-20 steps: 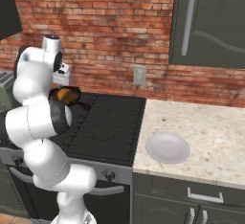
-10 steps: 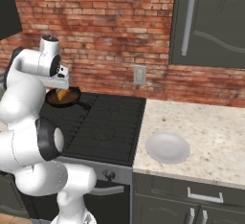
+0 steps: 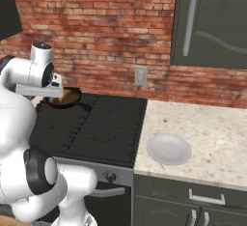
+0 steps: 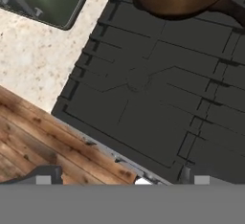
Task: Pick the croissant and place it on the pan. Then turn on the stove to warm the croissant.
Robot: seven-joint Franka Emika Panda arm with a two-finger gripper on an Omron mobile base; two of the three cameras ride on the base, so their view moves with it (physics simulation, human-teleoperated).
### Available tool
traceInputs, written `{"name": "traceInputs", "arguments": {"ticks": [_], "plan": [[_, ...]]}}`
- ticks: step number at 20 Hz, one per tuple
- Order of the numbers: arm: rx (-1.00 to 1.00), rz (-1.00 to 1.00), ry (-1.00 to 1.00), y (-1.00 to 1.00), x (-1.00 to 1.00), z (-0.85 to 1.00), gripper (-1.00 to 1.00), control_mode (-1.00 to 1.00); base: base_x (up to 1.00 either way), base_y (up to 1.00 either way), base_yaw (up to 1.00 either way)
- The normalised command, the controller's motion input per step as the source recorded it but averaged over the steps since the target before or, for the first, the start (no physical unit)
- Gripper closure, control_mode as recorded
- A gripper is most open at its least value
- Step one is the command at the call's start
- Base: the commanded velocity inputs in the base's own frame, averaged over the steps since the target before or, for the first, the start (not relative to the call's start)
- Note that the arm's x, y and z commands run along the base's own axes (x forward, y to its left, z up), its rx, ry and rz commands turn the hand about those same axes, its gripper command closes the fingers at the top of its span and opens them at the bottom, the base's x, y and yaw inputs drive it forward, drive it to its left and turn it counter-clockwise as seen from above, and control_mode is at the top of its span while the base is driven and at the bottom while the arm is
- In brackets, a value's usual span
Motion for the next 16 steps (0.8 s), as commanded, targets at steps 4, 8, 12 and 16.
{"name": "traceInputs", "arguments": {"ticks": [4, 8, 12, 16], "plan": [[0.0, 0.01, 0.0, 0.0, -0.52, 0.0, -1.0, -1.0, 0.0, 0.0, 0.0], [0.0, 0.01, -0.02, 0.0, -0.5, 0.0, -1.0, -1.0, 0.0, 0.0, 0.0], [0.0, 0.0, -0.12, 0.0, -0.38, 0.0, -1.0, -1.0, 0.0, 0.0, 0.0], [0.0, 0.0, -0.18, 0.0, -0.28, 0.0, -1.0, -1.0, 0.0, 0.0, 0.0]]}}
